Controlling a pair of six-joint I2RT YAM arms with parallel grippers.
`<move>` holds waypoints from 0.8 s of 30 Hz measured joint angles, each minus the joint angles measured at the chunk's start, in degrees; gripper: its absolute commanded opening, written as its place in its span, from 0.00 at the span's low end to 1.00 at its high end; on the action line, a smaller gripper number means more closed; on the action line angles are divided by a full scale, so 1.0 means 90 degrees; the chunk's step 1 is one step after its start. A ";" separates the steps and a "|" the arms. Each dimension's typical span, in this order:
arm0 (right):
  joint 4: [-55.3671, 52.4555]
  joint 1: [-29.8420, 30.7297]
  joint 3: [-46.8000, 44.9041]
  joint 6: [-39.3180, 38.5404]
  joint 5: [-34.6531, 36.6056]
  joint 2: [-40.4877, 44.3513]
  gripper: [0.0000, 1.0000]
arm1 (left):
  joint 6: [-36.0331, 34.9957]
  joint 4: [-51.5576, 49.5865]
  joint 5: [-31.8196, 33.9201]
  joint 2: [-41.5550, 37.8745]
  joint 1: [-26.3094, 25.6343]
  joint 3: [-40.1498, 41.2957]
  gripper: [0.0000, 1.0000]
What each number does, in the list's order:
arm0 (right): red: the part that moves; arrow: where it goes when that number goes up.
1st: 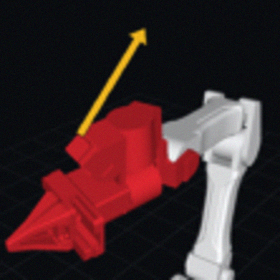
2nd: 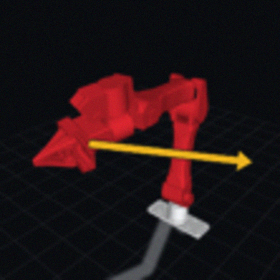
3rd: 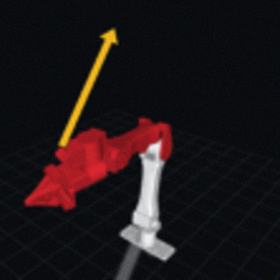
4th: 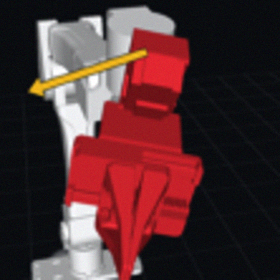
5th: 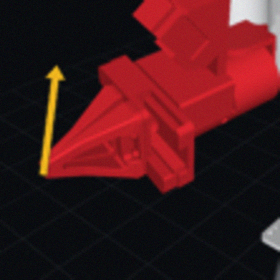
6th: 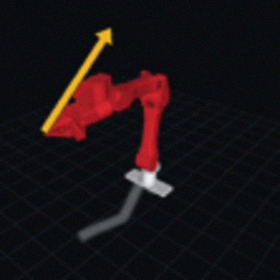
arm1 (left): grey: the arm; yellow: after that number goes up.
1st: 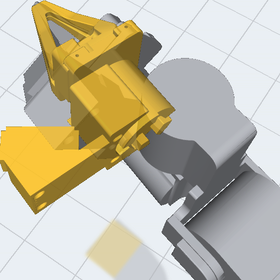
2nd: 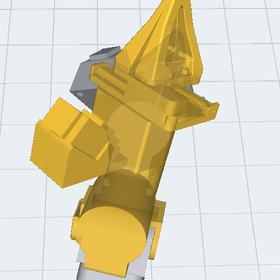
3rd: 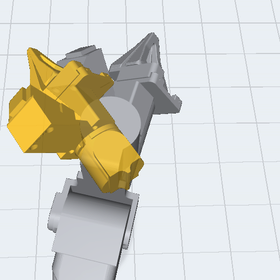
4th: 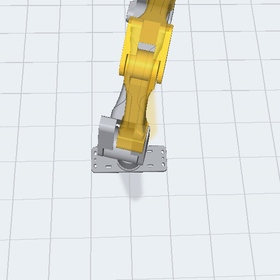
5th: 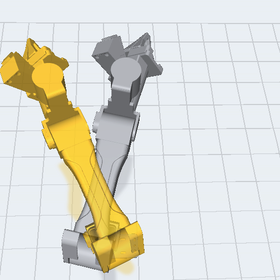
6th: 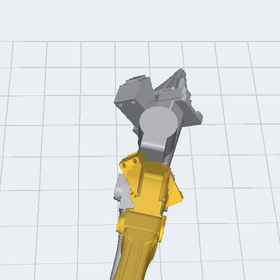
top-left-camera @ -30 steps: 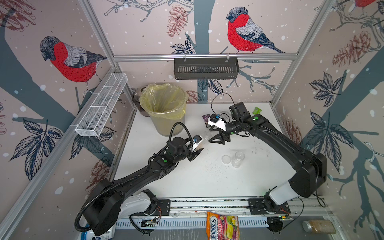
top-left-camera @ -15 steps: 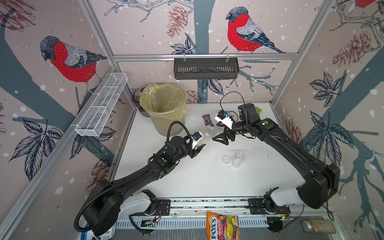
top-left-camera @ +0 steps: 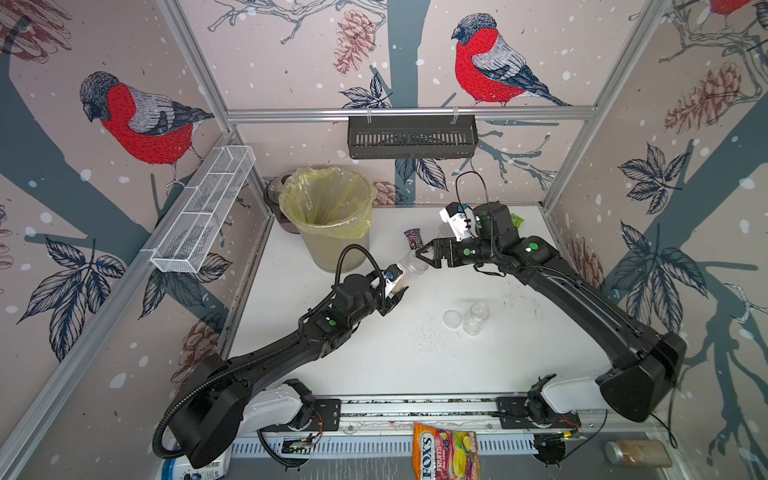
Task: Empty moldy rice from jars
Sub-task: Unscrew the lid from the jar.
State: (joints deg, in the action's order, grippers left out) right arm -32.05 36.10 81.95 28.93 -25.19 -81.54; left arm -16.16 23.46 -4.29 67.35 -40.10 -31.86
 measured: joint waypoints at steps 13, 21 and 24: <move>-0.1056 0.0357 0.1081 0.0964 0.0534 -0.0826 0.97 | -0.0087 0.0032 0.0165 0.0160 -0.0010 0.0049 0.00; -0.1413 0.0359 0.1107 0.0974 0.0600 -0.0962 0.90 | -0.0090 0.0036 0.0165 0.0219 -0.0010 0.0049 0.00; -0.1438 0.0374 0.1107 0.0962 0.0595 -0.0964 0.89 | -0.0087 0.0034 0.0165 0.0221 -0.0010 0.0049 0.00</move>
State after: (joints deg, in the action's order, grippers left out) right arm -44.99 39.46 91.92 37.58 -19.84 -90.21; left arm -16.95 23.77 -2.81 69.34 -40.18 -31.42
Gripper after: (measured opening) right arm 0.900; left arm 0.604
